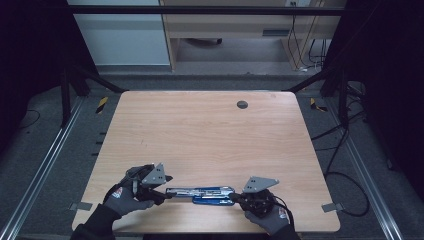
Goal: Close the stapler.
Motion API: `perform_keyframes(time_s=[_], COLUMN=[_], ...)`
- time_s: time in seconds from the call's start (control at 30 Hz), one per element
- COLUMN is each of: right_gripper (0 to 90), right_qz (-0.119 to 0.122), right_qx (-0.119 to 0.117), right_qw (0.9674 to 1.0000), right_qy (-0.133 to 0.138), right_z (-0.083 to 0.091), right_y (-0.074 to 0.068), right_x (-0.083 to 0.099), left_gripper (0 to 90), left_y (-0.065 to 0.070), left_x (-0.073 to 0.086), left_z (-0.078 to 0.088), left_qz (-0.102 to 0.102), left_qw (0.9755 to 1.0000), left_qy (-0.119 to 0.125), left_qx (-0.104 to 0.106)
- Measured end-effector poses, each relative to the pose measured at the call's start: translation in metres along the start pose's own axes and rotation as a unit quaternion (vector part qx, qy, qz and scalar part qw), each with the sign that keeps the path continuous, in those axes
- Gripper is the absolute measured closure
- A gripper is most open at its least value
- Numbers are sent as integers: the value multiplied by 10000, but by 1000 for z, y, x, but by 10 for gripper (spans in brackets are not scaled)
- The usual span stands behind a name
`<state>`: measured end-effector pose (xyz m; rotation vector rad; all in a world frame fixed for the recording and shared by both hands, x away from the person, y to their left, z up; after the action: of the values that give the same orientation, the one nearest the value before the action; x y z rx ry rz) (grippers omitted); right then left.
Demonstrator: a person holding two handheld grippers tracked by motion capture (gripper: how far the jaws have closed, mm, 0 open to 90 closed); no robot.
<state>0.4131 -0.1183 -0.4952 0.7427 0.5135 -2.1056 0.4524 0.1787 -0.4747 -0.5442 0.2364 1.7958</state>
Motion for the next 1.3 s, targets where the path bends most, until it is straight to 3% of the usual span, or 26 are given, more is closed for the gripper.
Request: perform_keyframes(time_s=[0.33, 0.5, 0.6, 0.83, 1.3], right_gripper=[900, 900, 900, 900, 900], right_qz=[44, 38, 13, 24, 69], right_qx=[-74, -117, -127, -185, -153], right_qw=[9999, 9999, 9999, 9998, 9996], right_qy=[-104, -88, -103, -96, -248], right_z=[-5, -5, -6, -9, -16], right_y=[-3, -2, -2, -1, -1], right_x=[3, 3, 4, 5, 8], left_gripper=[446, 447, 449, 474, 494], left_y=[3, 2, 2, 0, -2], left_x=[8, 13, 18, 21, 18], left_z=[-10, -19, -25, -32, -29], left_qz=[-86, 7, 5, 91, 43], left_qw=[9999, 9999, 9997, 9997, 9997], left_qy=[-127, 2, -160, -158, -9], left_qx=[71, 139, 165, 187, 246])
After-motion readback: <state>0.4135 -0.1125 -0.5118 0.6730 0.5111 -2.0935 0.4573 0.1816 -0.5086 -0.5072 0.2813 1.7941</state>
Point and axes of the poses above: each handheld gripper's, and its own axes: z roughly backward along the jaws, x roughly out of its underside, y roughly to its right, the point moved 4 cm from there along -z, roughly forward along the jaws, and after that the axes turned 10 degrees about -y, right-handed, at the moved point
